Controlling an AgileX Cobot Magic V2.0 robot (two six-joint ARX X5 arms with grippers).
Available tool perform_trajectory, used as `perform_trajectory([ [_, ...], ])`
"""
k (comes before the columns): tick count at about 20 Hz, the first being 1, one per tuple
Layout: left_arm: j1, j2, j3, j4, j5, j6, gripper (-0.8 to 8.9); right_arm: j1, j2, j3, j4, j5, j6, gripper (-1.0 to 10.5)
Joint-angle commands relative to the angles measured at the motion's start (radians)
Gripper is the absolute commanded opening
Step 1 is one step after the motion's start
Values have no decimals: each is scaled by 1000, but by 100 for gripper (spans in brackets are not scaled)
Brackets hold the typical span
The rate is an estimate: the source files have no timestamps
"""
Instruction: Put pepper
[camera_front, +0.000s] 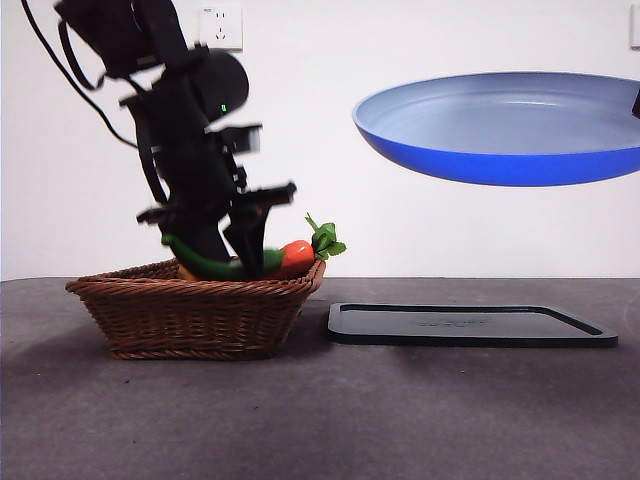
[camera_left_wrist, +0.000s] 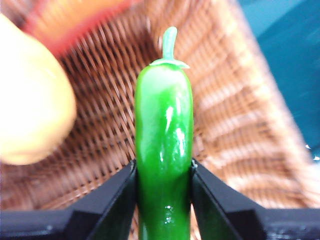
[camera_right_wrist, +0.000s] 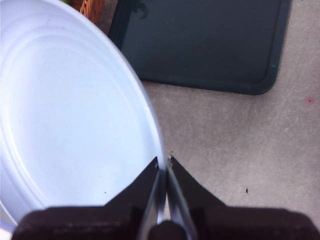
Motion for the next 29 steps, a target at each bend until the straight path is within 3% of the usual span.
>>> perform_trajectory([
  [1,-7,-40,19,-23,4,-4,150,2,9,22,14,-5,0,5],
  [3,-7,-97,19,-45,35,-4,150,2,31,22,14,-5,4,5],
  [9,-41,-270,19,-52,347,-50,150,2,217,22,94,-14,53,5],
  [12,-117,-293,19,-17,449,-78,150,3,307,22,162,-101,111,5],
  [15,-231,-276,19,21,394,-65,150,17,344,22,203,-144,157,5],
  [21,-387,-175,19,124,116,32,150,23,345,22,185,-144,160,5],
  [29,-391,-66,19,152,103,30,156,23,345,22,170,-145,159,5],
])
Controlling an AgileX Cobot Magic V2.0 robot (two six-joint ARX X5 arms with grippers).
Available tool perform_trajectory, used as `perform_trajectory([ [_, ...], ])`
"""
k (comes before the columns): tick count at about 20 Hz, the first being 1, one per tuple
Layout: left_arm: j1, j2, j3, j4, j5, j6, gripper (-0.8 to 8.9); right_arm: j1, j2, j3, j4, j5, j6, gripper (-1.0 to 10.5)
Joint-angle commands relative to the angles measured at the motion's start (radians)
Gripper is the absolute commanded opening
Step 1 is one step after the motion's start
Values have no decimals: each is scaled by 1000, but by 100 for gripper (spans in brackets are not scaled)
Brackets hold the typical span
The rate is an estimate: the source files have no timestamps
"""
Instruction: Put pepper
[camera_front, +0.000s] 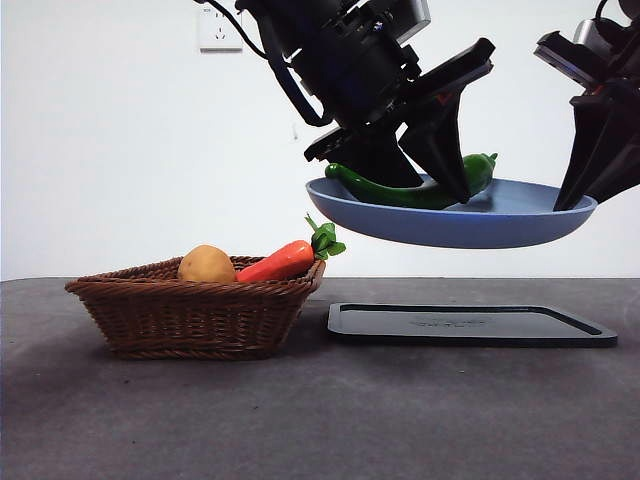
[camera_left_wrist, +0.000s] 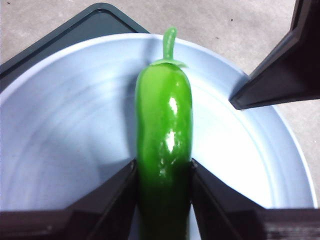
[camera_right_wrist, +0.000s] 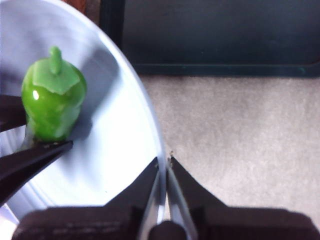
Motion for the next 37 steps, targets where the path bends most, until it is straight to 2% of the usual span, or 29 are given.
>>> perform_trajectory([
  [1,-10,24,19,20,-1,12,174,3,11,22,4,-10,4,5],
  [4,-13,24,19,31,2,9,258,4,11,22,-1,-10,4,5],
  [12,-13,-8,19,29,8,5,259,3,11,22,-77,-5,8,5],
  [17,-12,-94,19,-17,6,5,259,0,11,22,-90,2,51,5],
  [20,-11,-171,19,-65,5,10,259,-2,12,22,-84,67,60,5],
  [22,-8,-235,19,-108,0,13,259,-16,27,32,-83,77,71,5],
  [30,10,-508,19,-230,-3,37,259,-96,239,238,-84,81,85,5],
  [37,10,-666,19,-243,-2,39,259,-118,509,406,-9,77,85,5],
])
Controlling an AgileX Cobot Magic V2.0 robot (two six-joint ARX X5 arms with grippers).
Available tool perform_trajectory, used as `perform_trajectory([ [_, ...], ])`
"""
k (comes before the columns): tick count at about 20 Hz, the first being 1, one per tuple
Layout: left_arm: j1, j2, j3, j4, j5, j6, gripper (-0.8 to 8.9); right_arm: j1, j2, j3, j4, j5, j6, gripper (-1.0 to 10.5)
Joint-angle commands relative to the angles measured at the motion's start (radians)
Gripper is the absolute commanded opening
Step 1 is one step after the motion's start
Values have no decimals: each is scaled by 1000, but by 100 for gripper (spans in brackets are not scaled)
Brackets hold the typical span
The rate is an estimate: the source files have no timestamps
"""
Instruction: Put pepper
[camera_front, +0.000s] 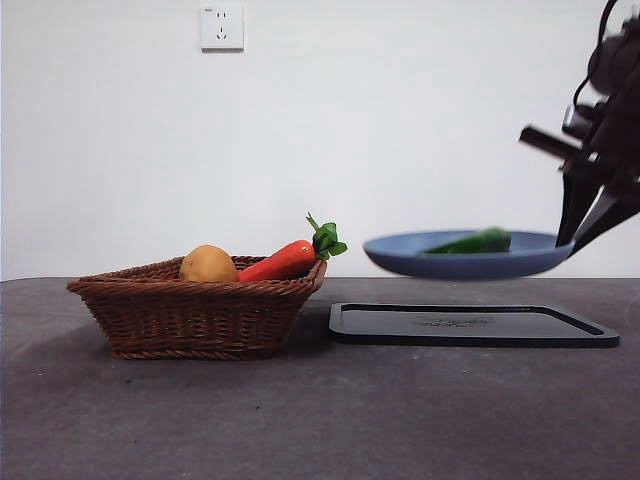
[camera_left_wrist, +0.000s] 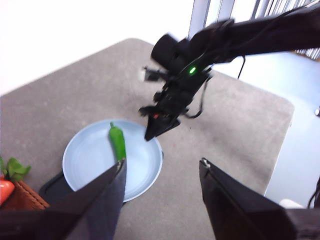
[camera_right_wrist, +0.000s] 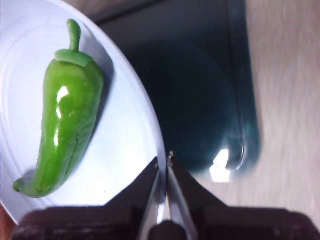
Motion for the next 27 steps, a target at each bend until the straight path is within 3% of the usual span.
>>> perform_trajectory([
  [1,-5,-17,19,1,-2,9,259,0,87,37,48,-6,7,5],
  [11,-5,-39,19,-7,-1,8,259,0,189,37,123,-6,-13,16],
  [16,-5,-39,19,-35,-2,8,259,-5,167,37,97,-6,-13,189],
  [20,-5,-39,19,-68,-2,9,259,-26,21,37,6,-6,-49,222],
  [27,-5,-39,19,-122,-10,12,258,23,-391,37,-348,-12,-235,220],
])
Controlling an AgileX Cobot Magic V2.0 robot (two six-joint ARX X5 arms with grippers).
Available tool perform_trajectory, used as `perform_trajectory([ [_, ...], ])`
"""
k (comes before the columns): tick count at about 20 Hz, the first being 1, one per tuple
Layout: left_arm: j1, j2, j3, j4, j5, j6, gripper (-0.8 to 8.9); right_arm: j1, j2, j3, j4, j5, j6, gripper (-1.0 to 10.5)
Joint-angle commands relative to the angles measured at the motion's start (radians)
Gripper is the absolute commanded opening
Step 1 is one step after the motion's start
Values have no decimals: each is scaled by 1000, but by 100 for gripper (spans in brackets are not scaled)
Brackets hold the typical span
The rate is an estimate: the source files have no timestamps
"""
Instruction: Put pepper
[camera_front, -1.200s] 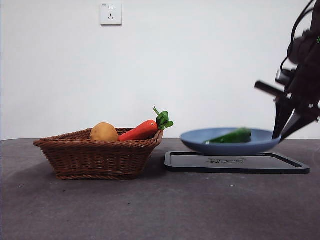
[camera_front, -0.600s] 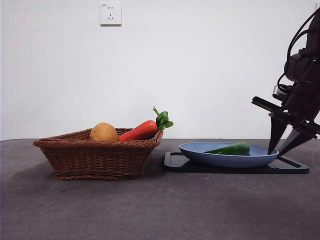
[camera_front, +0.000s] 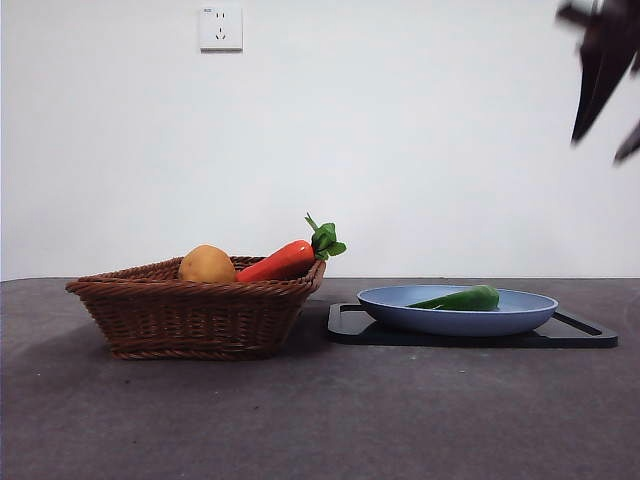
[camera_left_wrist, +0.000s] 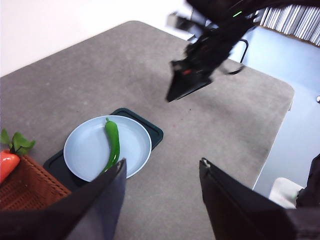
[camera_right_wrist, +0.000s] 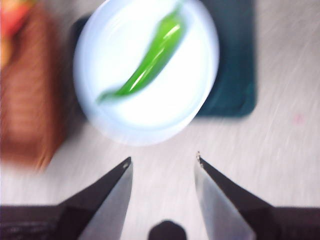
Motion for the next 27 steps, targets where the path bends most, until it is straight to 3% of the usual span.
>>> perform_trajectory([
  [1,-5,6,19,-4,1,12,258,40,-114,18,-101,-3,-91,220],
  [10,-5,6,19,-56,2,11,253,204,-440,18,-300,-3,-116,217],
  [14,-5,6,19,-63,3,11,27,236,-468,18,-300,-4,-147,-2],
  [15,-5,6,19,-63,3,11,5,236,-468,18,-300,-3,-159,7],
  [27,-5,6,19,-66,3,11,8,235,-467,18,-298,2,-138,11],
])
